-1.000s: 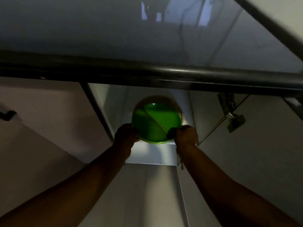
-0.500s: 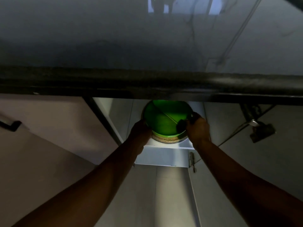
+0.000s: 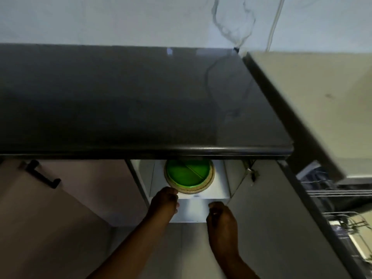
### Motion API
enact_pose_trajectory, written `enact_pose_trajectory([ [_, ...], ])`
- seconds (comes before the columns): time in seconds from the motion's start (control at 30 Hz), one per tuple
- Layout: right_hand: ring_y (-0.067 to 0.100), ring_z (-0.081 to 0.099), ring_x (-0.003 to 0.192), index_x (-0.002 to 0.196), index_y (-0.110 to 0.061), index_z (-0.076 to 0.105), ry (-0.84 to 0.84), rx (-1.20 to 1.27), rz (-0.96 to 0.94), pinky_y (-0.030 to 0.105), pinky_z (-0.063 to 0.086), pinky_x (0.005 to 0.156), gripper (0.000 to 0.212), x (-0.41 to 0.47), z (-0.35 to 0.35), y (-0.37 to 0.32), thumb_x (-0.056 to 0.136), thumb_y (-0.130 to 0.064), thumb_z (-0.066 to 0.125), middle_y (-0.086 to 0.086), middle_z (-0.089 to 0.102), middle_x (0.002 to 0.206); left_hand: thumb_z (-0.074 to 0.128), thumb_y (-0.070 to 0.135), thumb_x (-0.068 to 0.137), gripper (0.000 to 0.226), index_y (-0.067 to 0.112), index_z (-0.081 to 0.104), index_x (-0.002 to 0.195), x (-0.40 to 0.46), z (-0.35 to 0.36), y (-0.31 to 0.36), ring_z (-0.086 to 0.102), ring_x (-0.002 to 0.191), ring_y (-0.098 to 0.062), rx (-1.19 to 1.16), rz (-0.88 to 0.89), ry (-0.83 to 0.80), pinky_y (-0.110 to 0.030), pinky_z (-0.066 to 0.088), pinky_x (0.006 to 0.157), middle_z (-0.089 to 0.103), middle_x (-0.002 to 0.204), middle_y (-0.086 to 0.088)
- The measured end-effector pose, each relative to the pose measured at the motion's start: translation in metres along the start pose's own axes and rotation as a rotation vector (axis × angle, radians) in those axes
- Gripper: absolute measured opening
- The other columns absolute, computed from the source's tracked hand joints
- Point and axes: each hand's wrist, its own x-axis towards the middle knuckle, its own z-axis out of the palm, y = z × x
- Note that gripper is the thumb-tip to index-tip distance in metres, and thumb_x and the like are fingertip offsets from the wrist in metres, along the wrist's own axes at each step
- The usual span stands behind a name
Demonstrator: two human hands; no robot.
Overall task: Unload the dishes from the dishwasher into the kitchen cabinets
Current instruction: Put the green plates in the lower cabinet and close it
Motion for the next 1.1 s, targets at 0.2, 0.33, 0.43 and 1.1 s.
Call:
enact_pose_trajectory([
  [0.2, 0.012, 0.060, 0.073, 0.094, -0.020, 0.068, -0.007, 0.044, -0.092, 0.022, 0.047, 0.067, 0.038, -0.059, -0.069, -0.016, 0.072, 0.011, 0.066, -0.006, 0.060, 0.084, 0.047, 0.008, 0.089, 0.018, 0.016, 0.062, 0.083, -0.084, -0.012, -0.011, 0.064, 0.075, -0.025, 0.061, -0.011, -0.044, -0.032, 0.050, 0.068, 0.065, 0.096, -0.011],
  [0.33, 0.011, 0.059, 0.077, 0.098, -0.020, 0.067, 0.048, 0.000, -0.230, 0.024, 0.050, 0.067, 0.035, -0.070, -0.119, -0.040, 0.076, 0.007, 0.065, -0.009, 0.058, 0.091, 0.046, 0.008, 0.090, 0.019, 0.014, 0.063, 0.085, -0.122, -0.008, -0.012, 0.066, 0.075, -0.024, 0.102, 0.010, -0.089, -0.029, 0.051, 0.066, 0.067, 0.099, -0.012],
  [0.43, 0.011, 0.060, 0.083, 0.105, -0.020, 0.065, 0.098, -0.008, -0.344, 0.027, 0.053, 0.072, 0.031, -0.076, -0.165, -0.059, 0.082, 0.000, 0.062, -0.004, 0.060, 0.099, 0.046, 0.006, 0.092, 0.019, 0.013, 0.062, 0.084, -0.152, 0.000, -0.009, 0.065, 0.074, -0.024, 0.077, 0.058, -0.079, -0.029, 0.050, 0.065, 0.067, 0.098, -0.012],
  [1.1, 0.016, 0.064, 0.079, 0.101, -0.014, 0.057, -0.341, -0.027, -0.016, 0.023, 0.053, 0.062, 0.014, -0.122, -0.247, -0.033, 0.098, -0.011, 0.044, 0.008, 0.064, 0.099, 0.066, 0.047, 0.082, 0.024, 0.028, 0.065, 0.097, -0.319, 0.043, -0.002, 0.064, 0.087, -0.003, 0.367, 0.473, 0.015, -0.026, 0.055, 0.079, 0.068, 0.093, 0.011],
])
